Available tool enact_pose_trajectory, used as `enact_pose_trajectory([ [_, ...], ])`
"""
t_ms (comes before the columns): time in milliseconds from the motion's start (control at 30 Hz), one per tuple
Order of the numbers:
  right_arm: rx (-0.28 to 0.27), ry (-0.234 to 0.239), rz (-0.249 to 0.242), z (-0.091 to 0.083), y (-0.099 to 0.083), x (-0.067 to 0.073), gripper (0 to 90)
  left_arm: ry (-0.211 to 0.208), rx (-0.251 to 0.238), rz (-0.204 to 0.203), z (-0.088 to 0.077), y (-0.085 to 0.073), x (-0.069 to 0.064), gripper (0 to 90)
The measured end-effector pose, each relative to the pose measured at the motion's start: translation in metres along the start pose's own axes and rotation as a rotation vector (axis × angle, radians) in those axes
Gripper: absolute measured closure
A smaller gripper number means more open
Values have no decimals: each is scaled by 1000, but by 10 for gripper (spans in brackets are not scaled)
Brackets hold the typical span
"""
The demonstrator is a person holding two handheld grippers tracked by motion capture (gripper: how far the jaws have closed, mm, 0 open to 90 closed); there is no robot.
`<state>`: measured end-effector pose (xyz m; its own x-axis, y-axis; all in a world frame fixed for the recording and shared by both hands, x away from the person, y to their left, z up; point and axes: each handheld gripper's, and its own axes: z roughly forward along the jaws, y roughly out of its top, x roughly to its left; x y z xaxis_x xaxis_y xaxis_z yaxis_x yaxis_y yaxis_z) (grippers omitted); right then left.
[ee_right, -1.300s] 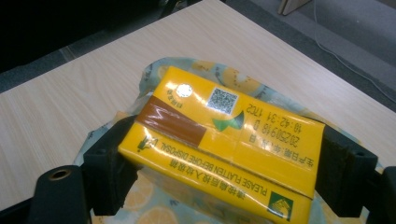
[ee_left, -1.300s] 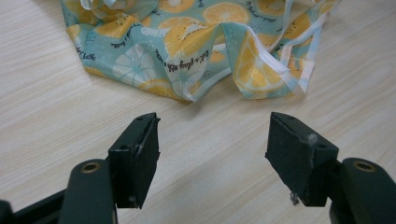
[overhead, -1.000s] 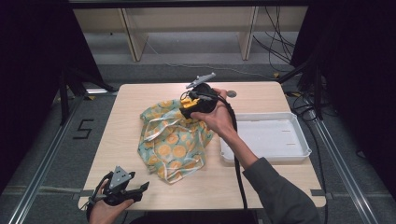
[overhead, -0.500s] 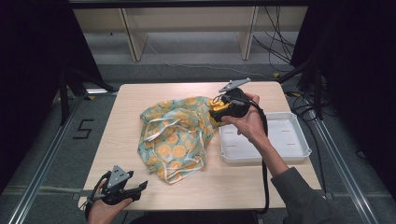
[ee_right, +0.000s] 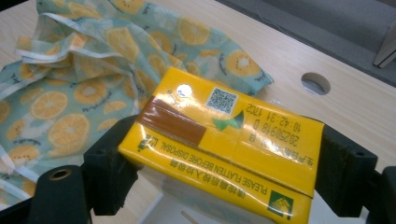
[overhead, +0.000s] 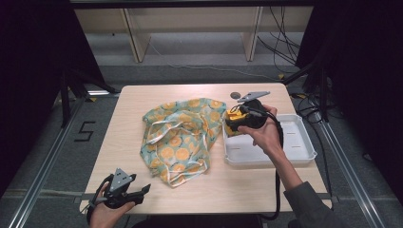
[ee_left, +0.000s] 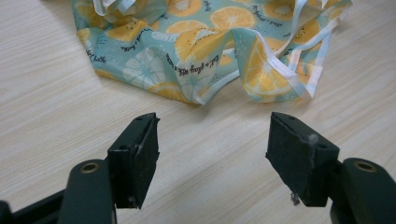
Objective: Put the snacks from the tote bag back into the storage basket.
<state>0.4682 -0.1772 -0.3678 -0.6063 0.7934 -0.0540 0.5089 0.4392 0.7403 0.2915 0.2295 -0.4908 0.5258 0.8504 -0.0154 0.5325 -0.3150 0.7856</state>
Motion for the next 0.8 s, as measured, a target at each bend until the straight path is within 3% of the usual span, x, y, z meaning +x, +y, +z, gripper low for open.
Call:
enact_pose_trajectory([
  [133, 5, -8, 1, -1, -11, 0, 205, 2, 2, -5, -1, 0, 1, 336],
  [167, 4, -12, -10, -1, -15, -1, 205, 4, 21, 19, -2, 0, 3, 336],
  [267, 18, -6, -7, 0, -23, 0, 205, 5, 1, -15, 0, 0, 0, 336],
  [300, 12, -8, -1, 1, -27, 1, 206, 5, 2, 2, -1, 0, 1, 336],
  [367, 23, -4, -7, 2, -32, 1, 206, 4, -2, -13, 0, 0, 0, 336],
  [400, 24, -5, -5, 3, -36, 2, 206, 4, -1, -5, 0, 0, 1, 336],
  [433, 31, -3, -3, 3, -38, 2, 206, 5, 30, 29, -3, 0, 3, 336],
  [467, 39, -4, -12, 2, -40, 2, 206, 6, 7, 1, -1, 0, 1, 336],
  [633, 39, -2, 19, 3, -50, 3, 205, 1, 2, -14, 0, 0, 1, 336],
  [667, 35, -1, 12, 5, -52, 3, 205, 2, 6, -9, 0, 0, 1, 336],
  [700, 39, -1, 24, 5, -54, 3, 206, 1, 31, 20, -2, 0, 3, 336],
  [733, 48, 4, 19, 6, -56, 3, 205, 2, 29, 24, -2, 0, 4, 335],
  [767, 42, 1, 16, 8, -59, 3, 206, 8, 14, 2, -1, 0, 2, 335],
  [800, 39, -1, 18, 9, -61, 3, 206, 6, 27, 15, -2, 0, 3, 335],
])
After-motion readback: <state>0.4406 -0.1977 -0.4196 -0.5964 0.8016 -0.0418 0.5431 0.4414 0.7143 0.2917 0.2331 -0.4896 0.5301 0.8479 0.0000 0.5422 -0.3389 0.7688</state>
